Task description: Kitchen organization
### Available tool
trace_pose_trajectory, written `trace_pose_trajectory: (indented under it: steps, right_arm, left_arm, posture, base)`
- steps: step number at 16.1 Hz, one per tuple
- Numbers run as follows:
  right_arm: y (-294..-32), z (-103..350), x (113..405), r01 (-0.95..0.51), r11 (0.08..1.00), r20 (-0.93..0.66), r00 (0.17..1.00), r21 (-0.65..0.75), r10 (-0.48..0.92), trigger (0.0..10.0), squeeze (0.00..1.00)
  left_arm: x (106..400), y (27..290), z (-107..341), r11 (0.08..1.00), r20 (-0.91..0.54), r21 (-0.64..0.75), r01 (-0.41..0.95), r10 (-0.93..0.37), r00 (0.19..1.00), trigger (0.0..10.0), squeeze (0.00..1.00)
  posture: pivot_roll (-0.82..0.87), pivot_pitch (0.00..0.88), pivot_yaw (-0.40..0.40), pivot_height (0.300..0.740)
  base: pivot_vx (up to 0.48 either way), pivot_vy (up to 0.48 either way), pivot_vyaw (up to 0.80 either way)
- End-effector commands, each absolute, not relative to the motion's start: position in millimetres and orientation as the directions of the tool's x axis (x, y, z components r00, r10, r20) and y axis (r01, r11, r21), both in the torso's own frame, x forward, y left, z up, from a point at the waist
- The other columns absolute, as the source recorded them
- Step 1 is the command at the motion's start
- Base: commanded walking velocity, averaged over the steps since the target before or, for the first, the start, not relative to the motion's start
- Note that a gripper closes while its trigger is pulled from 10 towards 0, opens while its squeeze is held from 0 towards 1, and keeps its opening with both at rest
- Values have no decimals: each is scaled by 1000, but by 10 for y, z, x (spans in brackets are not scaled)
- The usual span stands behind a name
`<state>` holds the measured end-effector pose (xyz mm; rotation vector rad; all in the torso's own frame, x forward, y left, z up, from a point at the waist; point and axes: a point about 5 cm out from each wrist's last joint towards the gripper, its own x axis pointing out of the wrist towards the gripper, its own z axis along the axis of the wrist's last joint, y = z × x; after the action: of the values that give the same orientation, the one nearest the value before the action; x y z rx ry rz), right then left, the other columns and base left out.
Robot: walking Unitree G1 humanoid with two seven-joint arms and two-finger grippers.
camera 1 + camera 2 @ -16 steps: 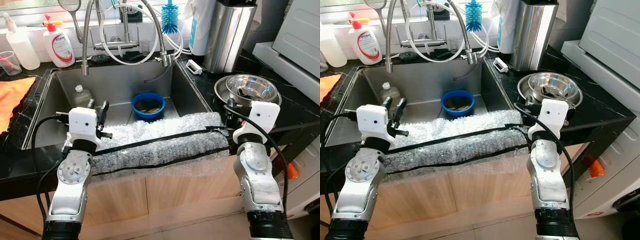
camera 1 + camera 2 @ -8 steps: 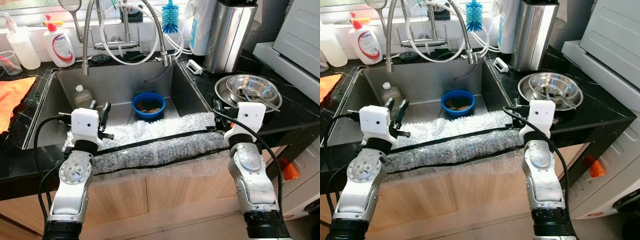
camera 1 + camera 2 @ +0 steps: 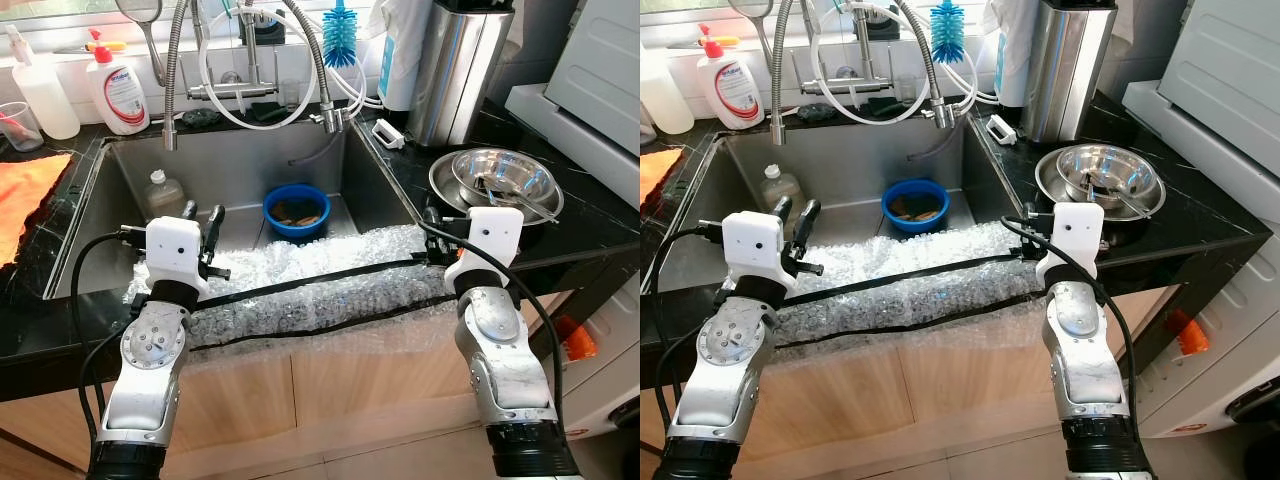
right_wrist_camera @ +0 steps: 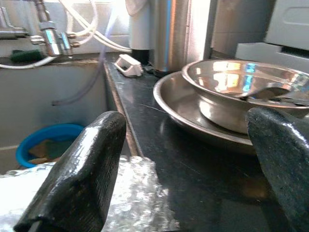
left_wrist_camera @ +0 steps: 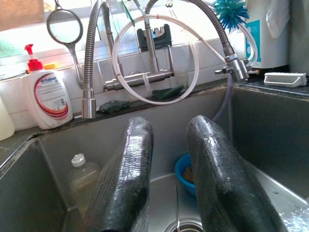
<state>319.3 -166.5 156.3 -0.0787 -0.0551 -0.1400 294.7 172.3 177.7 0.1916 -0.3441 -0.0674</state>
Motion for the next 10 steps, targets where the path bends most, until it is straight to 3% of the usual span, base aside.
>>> trace_pose_trajectory:
  steps: [1, 10]
  right_arm:
    - [-1691, 1529, 3197, 161, 984, 37, 987, -73, -159, 10000, 0]
    - [-1776, 1617, 3180, 283, 959, 97, 955, -25, -279, 10000, 0]
  left_arm:
    - [2951, 1727, 1748, 978, 314, 207, 24, -90, 945, 10000, 0]
    - [2939, 1733, 1740, 977, 312, 210, 23, -89, 946, 10000, 0]
  posture:
    - [-4, 0, -6, 740]
    - [-2, 0, -6, 740]
  base:
    - [0, 0, 0]
    - [0, 0, 0]
